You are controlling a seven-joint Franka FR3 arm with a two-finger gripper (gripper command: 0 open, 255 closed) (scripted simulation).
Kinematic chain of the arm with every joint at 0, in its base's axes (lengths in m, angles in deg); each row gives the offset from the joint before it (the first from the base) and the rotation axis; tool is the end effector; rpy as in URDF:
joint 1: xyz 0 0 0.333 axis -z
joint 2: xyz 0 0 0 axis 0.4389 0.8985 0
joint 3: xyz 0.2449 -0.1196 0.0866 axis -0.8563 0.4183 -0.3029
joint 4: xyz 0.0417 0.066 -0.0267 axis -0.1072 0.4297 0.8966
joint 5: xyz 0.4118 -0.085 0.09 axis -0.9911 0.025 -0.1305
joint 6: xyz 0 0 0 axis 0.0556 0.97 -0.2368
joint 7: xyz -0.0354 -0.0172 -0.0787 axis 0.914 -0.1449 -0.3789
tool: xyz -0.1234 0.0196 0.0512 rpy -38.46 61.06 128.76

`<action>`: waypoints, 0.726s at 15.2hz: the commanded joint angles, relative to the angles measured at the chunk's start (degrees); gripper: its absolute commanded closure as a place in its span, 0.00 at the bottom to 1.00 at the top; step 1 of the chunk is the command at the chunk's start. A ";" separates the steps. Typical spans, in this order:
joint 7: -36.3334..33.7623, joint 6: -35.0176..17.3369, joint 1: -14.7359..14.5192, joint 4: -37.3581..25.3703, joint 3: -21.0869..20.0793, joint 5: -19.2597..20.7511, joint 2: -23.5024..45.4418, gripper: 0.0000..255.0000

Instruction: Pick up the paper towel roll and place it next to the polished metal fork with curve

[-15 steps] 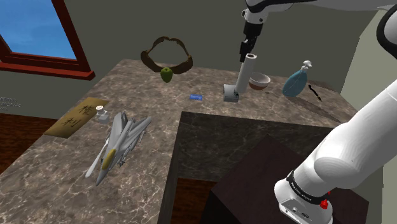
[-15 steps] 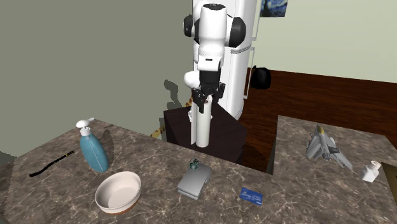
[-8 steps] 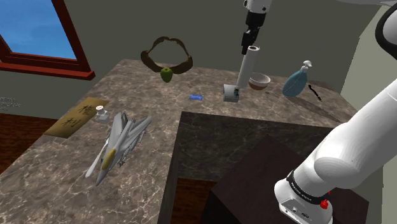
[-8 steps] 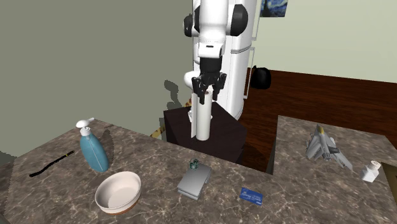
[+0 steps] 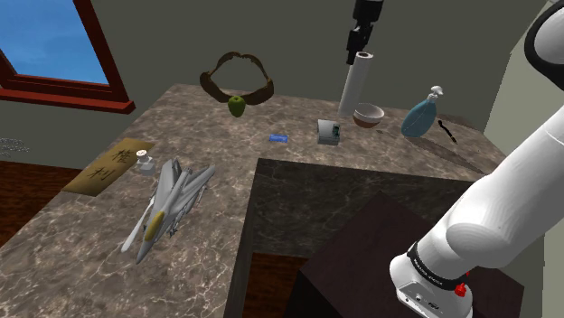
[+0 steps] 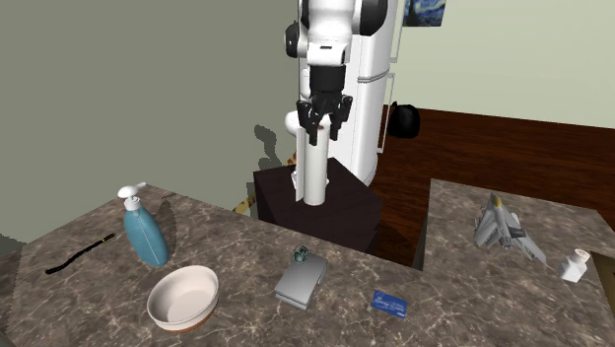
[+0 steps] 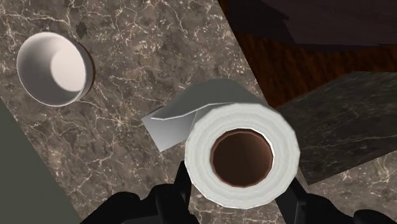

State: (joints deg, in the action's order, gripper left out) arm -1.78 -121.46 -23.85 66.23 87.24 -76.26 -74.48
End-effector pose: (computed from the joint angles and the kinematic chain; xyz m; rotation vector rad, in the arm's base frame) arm 0.5488 -0.1998 0.5684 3.0917 0.3472 -0.0057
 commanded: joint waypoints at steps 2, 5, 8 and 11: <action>0.23 2.38 0.06 -2.87 0.08 -0.16 0.53 1.00; 0.49 4.95 0.14 -6.29 0.17 -0.42 1.43 1.00; 0.78 7.59 0.26 -9.98 0.30 -0.73 2.50 1.00; 1.12 10.35 0.44 -13.98 0.46 -1.12 3.79 1.00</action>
State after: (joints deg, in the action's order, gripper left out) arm -0.75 -112.17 -23.46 53.85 87.66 -77.20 -71.28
